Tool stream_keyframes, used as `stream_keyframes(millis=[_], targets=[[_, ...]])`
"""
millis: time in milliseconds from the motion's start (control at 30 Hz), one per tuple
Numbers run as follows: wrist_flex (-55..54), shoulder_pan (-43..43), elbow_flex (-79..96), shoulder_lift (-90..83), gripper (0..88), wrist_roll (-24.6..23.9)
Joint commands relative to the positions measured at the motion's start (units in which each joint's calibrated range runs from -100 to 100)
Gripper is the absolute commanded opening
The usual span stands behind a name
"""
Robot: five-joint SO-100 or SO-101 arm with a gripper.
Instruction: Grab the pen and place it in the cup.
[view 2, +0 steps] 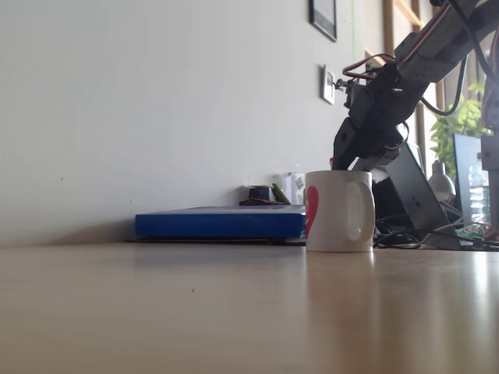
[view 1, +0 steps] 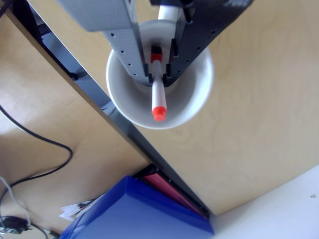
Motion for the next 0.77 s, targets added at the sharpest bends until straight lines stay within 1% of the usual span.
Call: stream_keyframes(millis=[0, 67, 733], targets=[[-0.7, -0.5, 0.1, -1.0, 23.2, -0.3], [-0.7, -0.6, 0.1, -1.0, 24.8, -0.4], [-0.7, -0.6, -0.4, -0.9, 24.8, 0.1]])
